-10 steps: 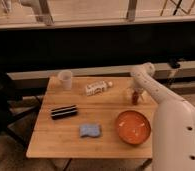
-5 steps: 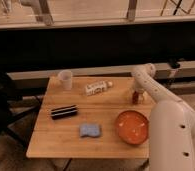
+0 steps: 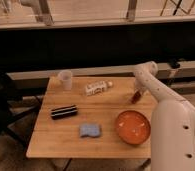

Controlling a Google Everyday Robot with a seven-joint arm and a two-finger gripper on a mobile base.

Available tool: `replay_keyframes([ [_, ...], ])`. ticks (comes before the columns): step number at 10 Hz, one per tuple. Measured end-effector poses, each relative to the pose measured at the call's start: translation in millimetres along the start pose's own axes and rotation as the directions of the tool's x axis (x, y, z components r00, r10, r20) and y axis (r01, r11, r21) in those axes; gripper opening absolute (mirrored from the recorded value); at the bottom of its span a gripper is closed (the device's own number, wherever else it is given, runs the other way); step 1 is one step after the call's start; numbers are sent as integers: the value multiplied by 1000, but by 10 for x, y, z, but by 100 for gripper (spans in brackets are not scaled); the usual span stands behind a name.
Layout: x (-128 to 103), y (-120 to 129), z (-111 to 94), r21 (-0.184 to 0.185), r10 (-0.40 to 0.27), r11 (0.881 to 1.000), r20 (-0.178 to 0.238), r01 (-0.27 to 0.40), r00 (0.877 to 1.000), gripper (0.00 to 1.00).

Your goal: Place the pepper on the white sponge

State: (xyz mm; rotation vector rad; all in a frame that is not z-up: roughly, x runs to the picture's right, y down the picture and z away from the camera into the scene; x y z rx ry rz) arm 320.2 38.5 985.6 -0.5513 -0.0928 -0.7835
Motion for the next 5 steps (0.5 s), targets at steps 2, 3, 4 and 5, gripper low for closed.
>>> replay_keyframes([
  [2,-19,20,-66,-15,11,1000,25,-11,1000,0],
  [3,-47,22,-96,-22,12,1000,39,-11,999,0],
  [4,-101,23,-136,-31,10,999,57,-9,998,0],
  [5,-172,33,-187,-33,8,999,78,-6,997,0],
])
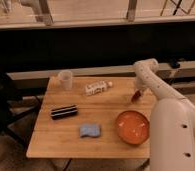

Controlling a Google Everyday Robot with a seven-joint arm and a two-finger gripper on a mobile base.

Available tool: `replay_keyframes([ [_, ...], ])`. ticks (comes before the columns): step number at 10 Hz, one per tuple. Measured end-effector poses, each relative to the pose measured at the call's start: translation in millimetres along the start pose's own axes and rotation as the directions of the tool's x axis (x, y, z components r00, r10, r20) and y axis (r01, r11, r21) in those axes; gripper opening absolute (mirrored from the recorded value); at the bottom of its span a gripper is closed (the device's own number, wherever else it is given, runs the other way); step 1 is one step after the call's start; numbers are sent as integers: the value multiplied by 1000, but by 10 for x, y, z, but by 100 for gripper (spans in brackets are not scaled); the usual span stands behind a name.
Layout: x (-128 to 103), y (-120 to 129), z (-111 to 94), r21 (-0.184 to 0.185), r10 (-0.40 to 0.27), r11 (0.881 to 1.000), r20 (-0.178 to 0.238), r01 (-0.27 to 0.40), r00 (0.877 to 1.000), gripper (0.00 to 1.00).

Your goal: Place the pepper on the white sponge

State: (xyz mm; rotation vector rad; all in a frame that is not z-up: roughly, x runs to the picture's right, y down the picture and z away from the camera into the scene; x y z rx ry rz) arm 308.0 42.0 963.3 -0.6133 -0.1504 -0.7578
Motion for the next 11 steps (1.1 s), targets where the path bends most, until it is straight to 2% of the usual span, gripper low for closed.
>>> replay_keyframes([
  [5,-255,245,-139,-4,19,1000,65,-19,998,0],
  [8,-425,426,-288,52,14,998,133,-21,991,0],
  [11,-739,607,-521,125,-17,992,186,-7,982,0],
])
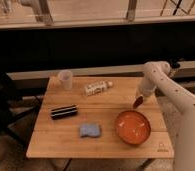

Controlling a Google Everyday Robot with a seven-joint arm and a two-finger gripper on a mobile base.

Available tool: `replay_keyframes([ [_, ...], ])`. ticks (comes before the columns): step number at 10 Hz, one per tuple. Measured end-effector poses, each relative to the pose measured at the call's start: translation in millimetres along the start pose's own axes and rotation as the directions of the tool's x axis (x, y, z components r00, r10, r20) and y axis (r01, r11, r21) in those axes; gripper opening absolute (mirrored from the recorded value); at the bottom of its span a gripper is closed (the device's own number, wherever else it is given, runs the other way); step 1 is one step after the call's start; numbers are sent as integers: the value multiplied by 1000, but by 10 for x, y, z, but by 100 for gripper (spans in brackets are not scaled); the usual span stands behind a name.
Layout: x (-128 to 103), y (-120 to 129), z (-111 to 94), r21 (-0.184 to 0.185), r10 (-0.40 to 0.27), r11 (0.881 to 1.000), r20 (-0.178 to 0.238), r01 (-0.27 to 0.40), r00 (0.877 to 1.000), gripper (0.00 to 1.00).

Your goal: Place the pepper on the white sponge

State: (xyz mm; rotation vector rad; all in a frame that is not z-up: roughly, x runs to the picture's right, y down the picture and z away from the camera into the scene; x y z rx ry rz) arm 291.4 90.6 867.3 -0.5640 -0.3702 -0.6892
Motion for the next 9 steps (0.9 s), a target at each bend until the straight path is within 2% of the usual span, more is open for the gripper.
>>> replay_keyframes([
  [2,-187,-2,-65,25,-22,999,18,21,1000,0],
  [4,-468,8,-126,49,-51,998,35,50,998,0],
  [9,-1099,35,-163,111,-119,988,88,109,989,0],
])
